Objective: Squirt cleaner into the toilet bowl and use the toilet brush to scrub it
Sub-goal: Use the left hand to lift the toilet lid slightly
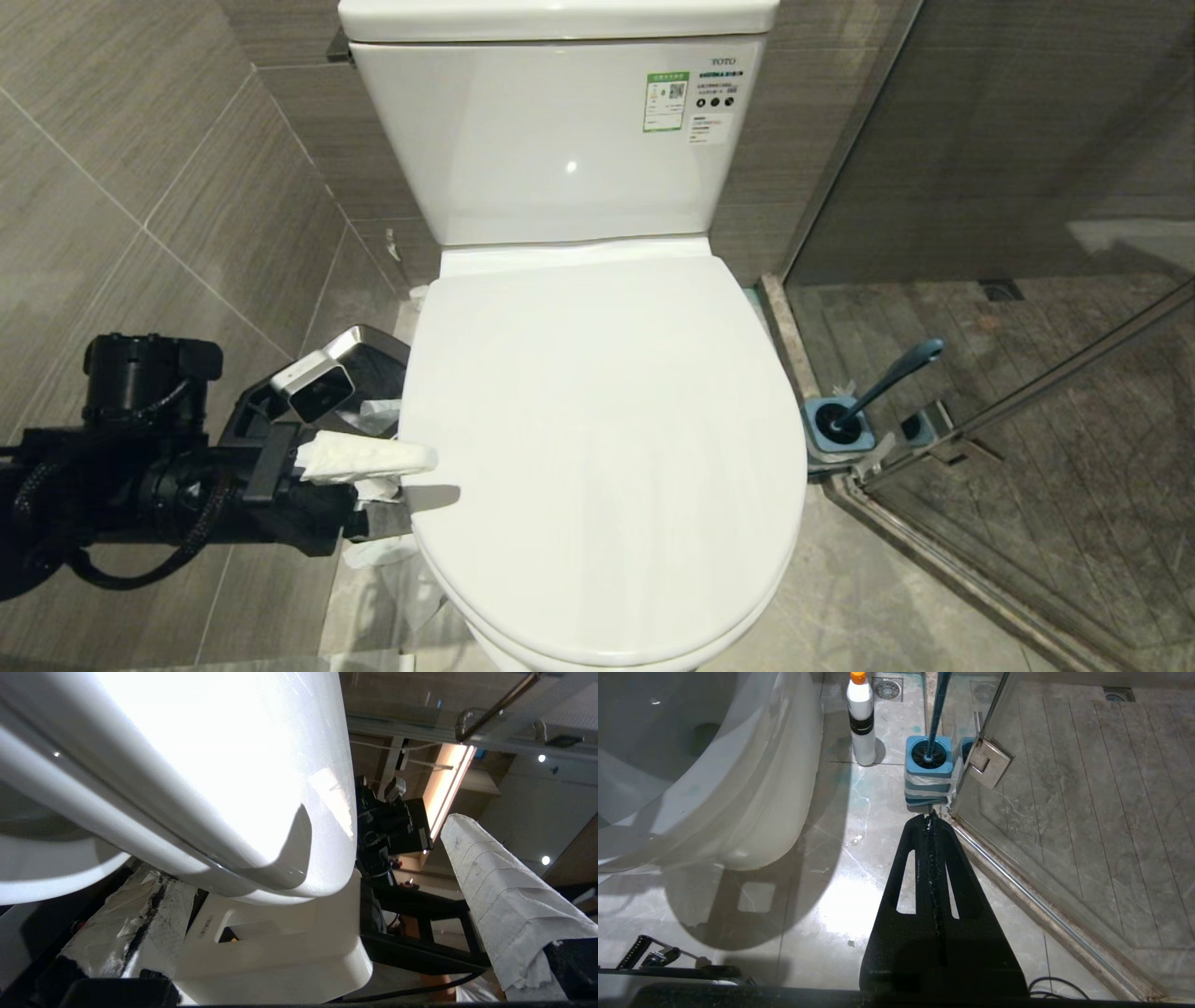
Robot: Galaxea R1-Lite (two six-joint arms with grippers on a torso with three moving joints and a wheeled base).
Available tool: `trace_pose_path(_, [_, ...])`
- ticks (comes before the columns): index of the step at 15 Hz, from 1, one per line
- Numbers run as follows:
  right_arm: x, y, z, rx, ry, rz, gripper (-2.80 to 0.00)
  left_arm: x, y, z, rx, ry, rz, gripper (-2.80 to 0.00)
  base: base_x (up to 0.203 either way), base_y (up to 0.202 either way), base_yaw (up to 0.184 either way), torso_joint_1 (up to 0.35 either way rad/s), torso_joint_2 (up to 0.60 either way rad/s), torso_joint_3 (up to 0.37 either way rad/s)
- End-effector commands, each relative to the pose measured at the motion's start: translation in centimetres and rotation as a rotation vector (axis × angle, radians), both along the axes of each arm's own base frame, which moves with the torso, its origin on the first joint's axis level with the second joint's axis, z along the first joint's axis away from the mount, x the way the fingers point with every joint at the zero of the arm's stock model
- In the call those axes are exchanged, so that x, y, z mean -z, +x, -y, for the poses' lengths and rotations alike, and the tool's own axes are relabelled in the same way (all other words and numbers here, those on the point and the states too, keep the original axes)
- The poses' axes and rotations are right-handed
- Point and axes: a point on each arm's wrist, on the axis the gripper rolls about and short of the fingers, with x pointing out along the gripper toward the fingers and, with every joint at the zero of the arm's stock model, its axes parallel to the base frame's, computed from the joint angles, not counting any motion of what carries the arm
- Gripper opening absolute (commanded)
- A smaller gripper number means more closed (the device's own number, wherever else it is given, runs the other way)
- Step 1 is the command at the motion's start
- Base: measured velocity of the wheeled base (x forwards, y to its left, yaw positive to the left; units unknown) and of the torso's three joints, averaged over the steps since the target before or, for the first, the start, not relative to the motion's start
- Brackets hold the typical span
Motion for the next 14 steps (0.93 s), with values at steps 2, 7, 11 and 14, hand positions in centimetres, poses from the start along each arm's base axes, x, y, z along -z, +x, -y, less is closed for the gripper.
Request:
trace_pose_path(2, [0.0,0.0,0.0,0.000,0.000,0.000,-2.80,-1.3,-1.0,0.3,0.023,-0.011,0.054,0.00,0.000,0.000,0.000,0.000,0.00,0.000])
trace_pose_path(7, [0.0,0.0,0.0,0.000,0.000,0.000,-2.80,-2.7,-1.4,0.5,0.035,-0.020,0.118,0.00,0.000,0.000,0.000,0.000,0.00,0.000])
trace_pose_path(11, [0.0,0.0,0.0,0.000,0.000,-0.001,-2.80,-4.2,-1.1,0.8,0.039,-0.026,0.173,0.00,0.000,0.000,0.000,0.000,0.00,0.000])
trace_pose_path(14, [0.0,0.0,0.0,0.000,0.000,-0.002,-2.80,-5.5,-0.9,0.8,0.037,-0.033,0.220,0.00,0.000,0.000,0.000,0.000,0.00,0.000])
